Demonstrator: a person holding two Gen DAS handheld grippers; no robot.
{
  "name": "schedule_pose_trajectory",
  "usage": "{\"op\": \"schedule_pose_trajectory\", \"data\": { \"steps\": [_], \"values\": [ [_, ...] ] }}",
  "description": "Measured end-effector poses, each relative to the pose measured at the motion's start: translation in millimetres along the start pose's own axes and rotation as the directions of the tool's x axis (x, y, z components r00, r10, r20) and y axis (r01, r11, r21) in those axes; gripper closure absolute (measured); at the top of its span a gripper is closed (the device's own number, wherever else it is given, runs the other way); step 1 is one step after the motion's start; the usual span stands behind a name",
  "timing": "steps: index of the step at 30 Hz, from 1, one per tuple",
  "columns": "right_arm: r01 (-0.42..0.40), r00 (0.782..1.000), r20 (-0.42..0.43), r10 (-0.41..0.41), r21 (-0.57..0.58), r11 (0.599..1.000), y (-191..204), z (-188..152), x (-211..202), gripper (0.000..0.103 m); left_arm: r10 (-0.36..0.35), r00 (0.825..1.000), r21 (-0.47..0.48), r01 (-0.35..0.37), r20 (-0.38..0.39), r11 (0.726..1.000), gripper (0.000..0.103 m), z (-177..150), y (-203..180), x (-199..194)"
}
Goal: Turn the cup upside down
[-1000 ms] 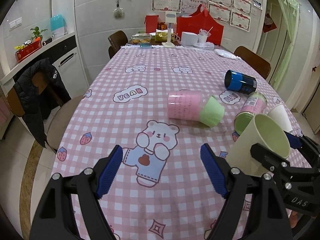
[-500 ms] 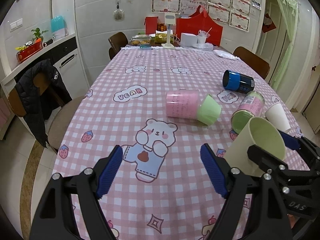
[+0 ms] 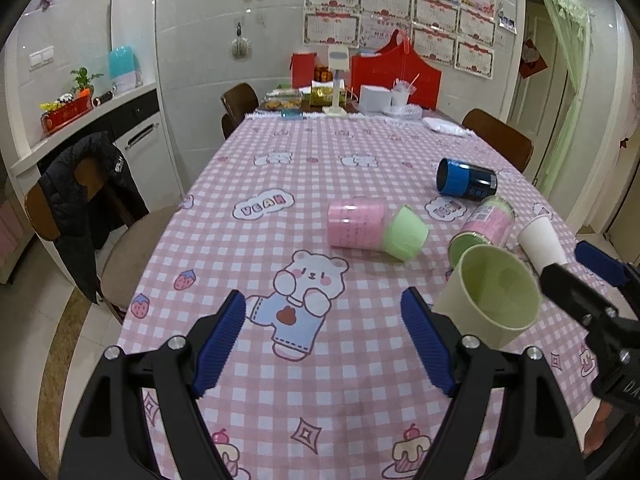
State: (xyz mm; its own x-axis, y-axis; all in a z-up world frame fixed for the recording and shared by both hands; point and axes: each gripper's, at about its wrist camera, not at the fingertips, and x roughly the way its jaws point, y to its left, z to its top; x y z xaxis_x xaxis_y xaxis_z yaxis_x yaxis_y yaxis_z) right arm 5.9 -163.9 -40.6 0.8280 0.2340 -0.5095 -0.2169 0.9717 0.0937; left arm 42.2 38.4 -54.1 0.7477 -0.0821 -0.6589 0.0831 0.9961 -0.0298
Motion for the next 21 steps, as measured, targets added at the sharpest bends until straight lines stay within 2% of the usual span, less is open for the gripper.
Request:
{"op": "schedule_pose_trajectory", "data": {
  "steps": [8,15,21],
  "values": [
    [0.11,0.987,0.127,-0.103,-0.047,0.993,-0.8,-6.8,-30.3,0.012,0.008,0.991,0.021,-0.011,0.135,1.0,0.024,-6.5,-14.2,-33.8],
    [0.162,0.967,0.207,-0.146,-0.064,0.985,-1.8,-16.5,-44.2,0.008,0.016,0.97,0.036,-0.025,0.241,0.999,0.024,-15.0,-26.3,-54.5],
    [0.183,0.956,0.243,-0.161,-0.068,0.981,-2.0,-23.3,-49.3,0.008,-0.013,0.95,0.038,0.001,0.311,0.999,0.024,-22.1,-34.7,-67.9]
  ]
}}
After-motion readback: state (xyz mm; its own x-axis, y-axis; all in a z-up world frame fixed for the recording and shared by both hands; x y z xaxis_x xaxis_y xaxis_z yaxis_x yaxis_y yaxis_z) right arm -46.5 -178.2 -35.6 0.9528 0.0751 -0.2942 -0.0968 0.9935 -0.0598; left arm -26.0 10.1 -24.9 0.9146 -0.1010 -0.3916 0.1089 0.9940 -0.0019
